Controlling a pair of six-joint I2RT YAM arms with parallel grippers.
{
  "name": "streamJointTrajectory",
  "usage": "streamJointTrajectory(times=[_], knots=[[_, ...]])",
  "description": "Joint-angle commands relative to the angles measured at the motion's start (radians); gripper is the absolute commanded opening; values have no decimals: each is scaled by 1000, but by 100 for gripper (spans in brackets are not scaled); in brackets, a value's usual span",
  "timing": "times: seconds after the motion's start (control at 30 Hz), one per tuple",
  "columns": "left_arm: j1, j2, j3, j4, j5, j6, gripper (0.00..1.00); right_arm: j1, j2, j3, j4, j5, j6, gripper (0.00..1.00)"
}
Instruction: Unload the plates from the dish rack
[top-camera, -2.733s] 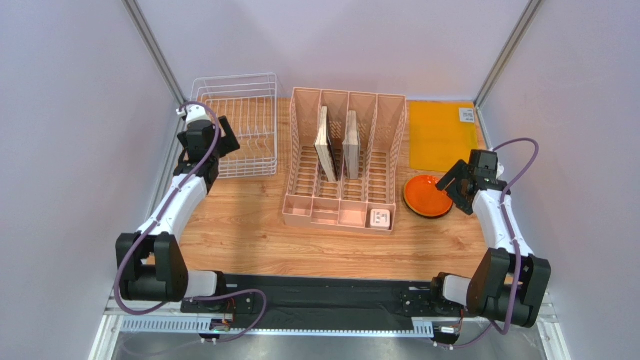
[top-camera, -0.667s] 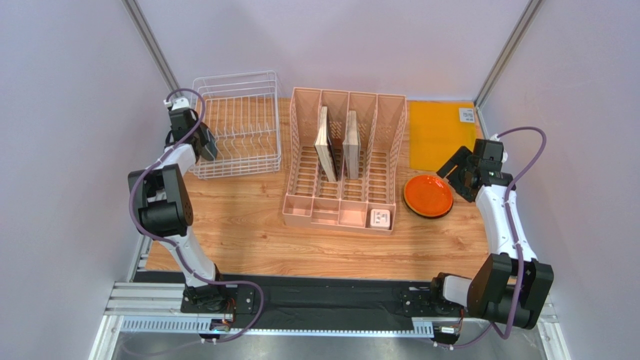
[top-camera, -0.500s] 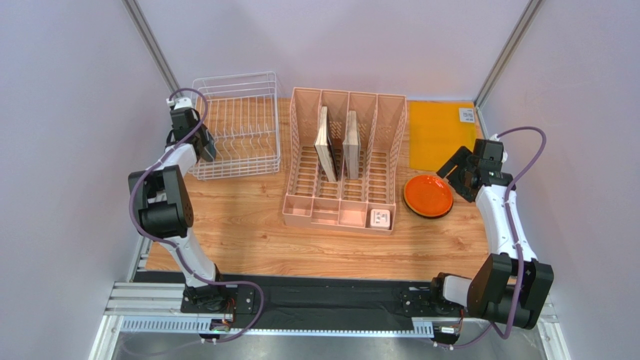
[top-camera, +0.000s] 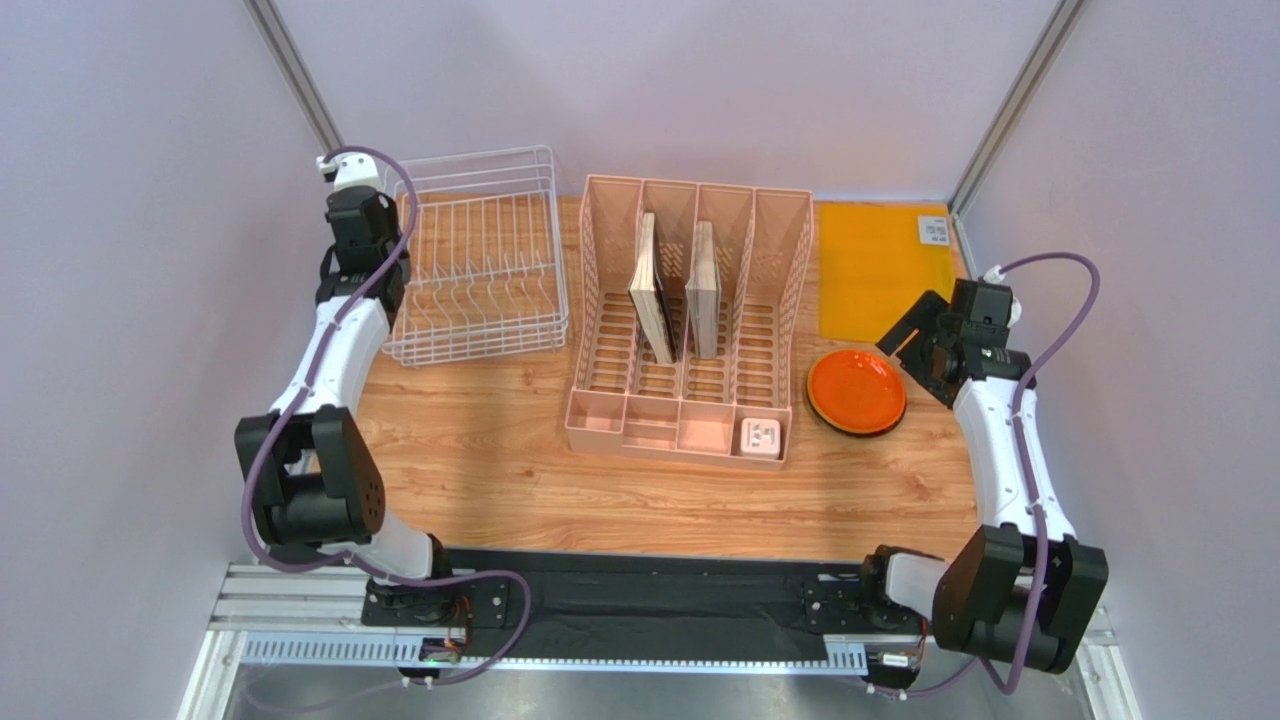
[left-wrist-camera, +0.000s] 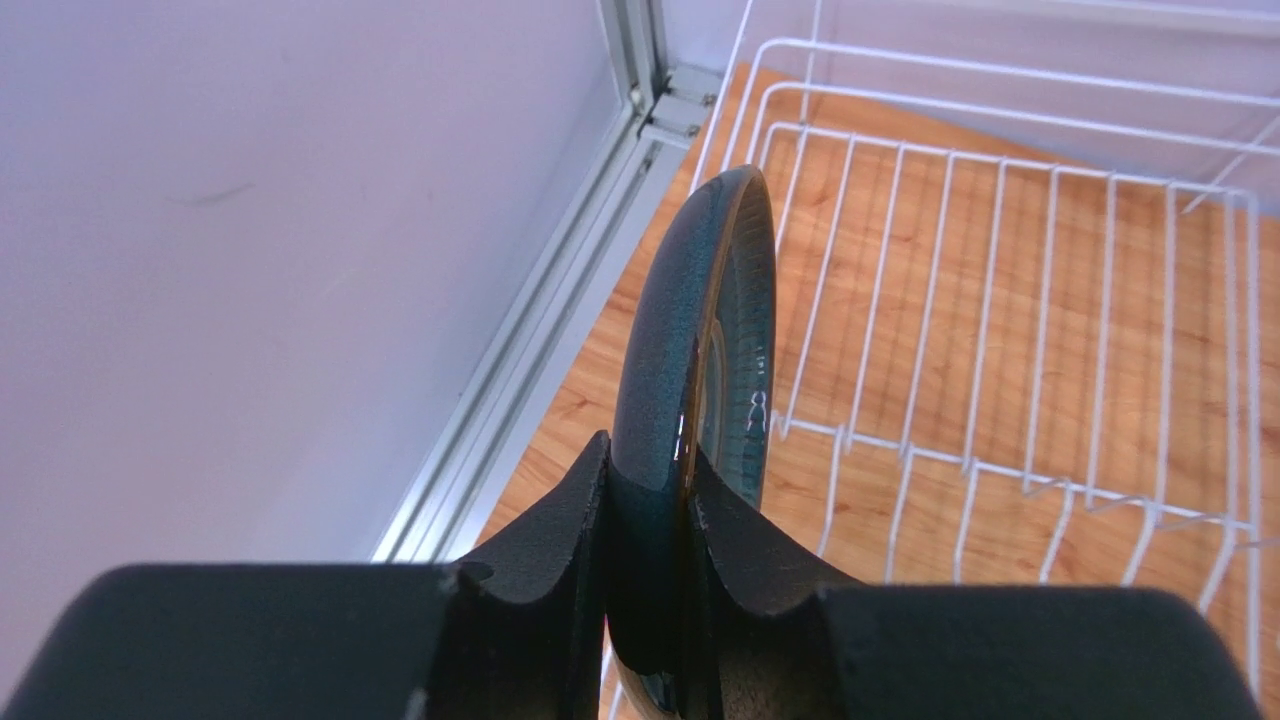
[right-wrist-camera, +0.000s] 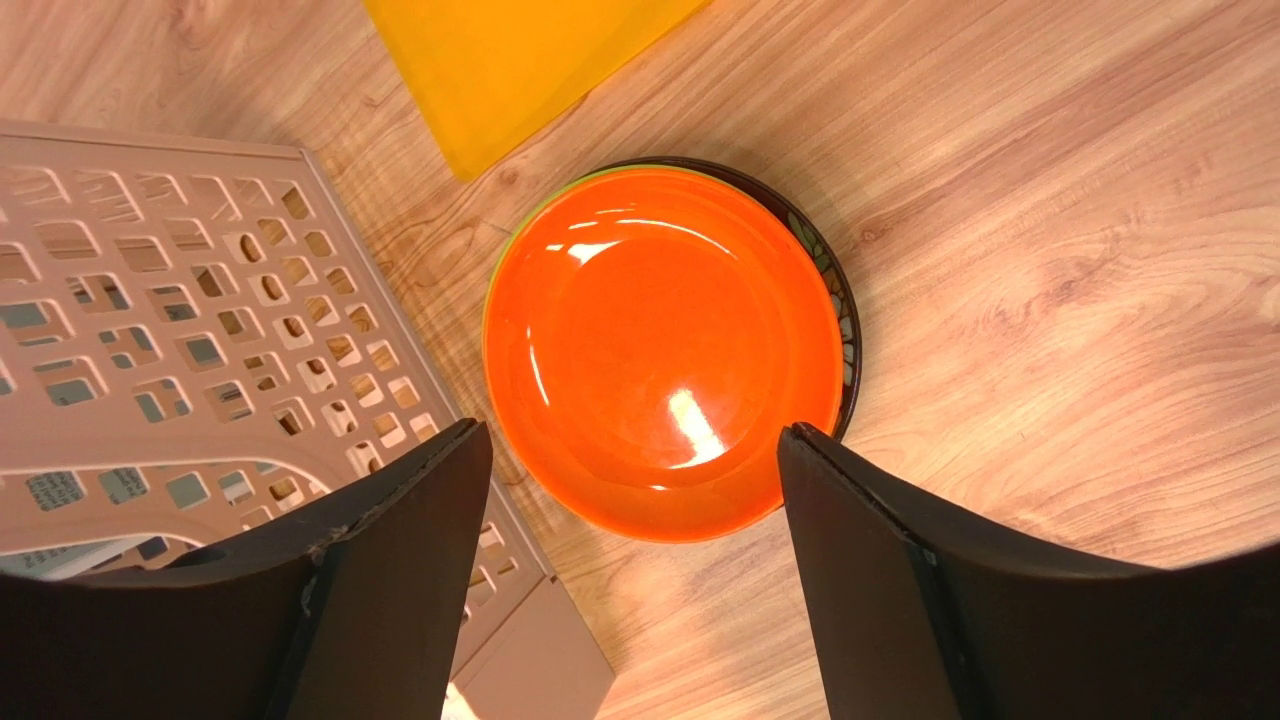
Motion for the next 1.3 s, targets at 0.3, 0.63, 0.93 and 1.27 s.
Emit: streamJointTrajectory(times=[0.3, 0.63, 0.93, 1.27], knots=[[-24, -300, -35, -72, 536, -428, 0, 21, -182, 100, 15, -175, -51, 76], [-202, -456, -271, 67, 755, -660, 0, 72, -291, 123, 40, -505, -82, 77], [-408, -516, -374, 133, 718, -706, 0, 115, -335, 46, 78, -654, -72, 82], [-586, -484, -389, 186, 683, -723, 0, 311, -306, -28, 189, -639, 1, 83]])
